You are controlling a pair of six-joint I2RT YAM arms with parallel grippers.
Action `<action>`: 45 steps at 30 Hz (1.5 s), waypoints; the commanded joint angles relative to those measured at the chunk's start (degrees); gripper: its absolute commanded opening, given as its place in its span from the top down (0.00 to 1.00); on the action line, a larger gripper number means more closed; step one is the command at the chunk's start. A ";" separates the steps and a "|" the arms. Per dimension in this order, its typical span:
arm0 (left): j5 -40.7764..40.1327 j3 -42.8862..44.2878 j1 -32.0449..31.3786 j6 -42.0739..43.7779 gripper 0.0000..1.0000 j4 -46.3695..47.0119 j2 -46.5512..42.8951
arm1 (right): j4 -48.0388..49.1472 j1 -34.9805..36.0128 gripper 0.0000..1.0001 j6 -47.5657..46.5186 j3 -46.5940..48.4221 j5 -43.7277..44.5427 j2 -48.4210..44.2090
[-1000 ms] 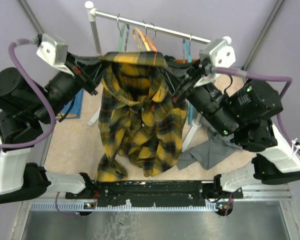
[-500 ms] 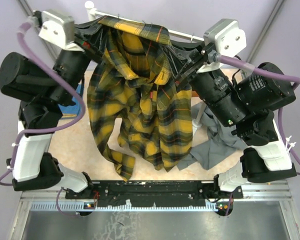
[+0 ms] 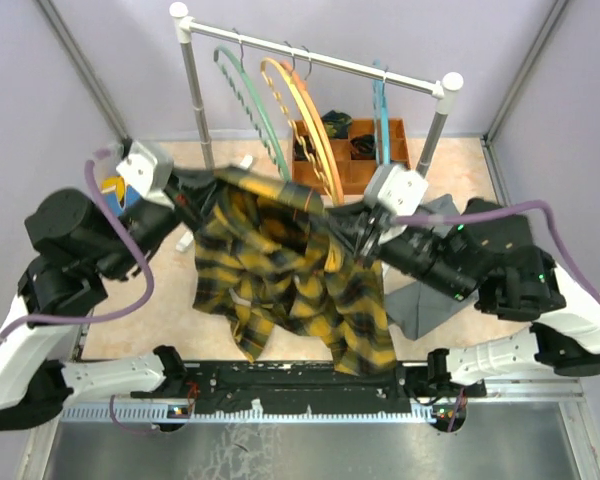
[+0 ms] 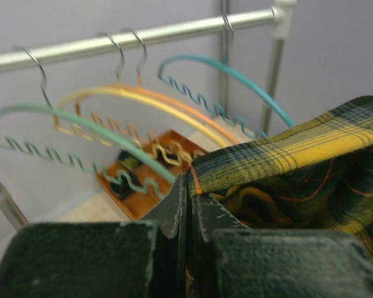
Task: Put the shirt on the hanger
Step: Adjust the shirt at the center of the board.
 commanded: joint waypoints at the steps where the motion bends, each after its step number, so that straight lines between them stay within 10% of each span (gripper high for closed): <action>1: 4.58 -12.67 0.61 -14.27 1.00 -5.99 -8.62 | -0.63 0.29 1.00 13.75 -11.85 -6.41 -6.92; 14: 2.04 -46.75 0.61 -35.50 1.00 -3.57 -21.83 | 3.84 -0.23 1.00 33.27 -46.78 5.02 -17.70; 22: -5.77 -54.02 1.12 -40.87 1.00 2.19 -14.04 | 11.45 -17.74 1.00 37.72 -61.40 -2.96 -17.55; 32: 1.85 -58.78 4.83 -41.11 1.00 13.30 -5.69 | 24.96 -23.05 0.89 42.03 -71.18 -3.45 -15.75; 38: 8.08 -60.08 4.86 -39.45 0.72 12.68 -8.13 | 17.50 -23.09 0.51 40.21 -67.95 -12.95 -21.92; 45: 12.70 -60.10 4.86 -40.70 0.33 8.12 -8.93 | 6.24 -23.01 0.40 41.94 -62.69 -17.55 -29.45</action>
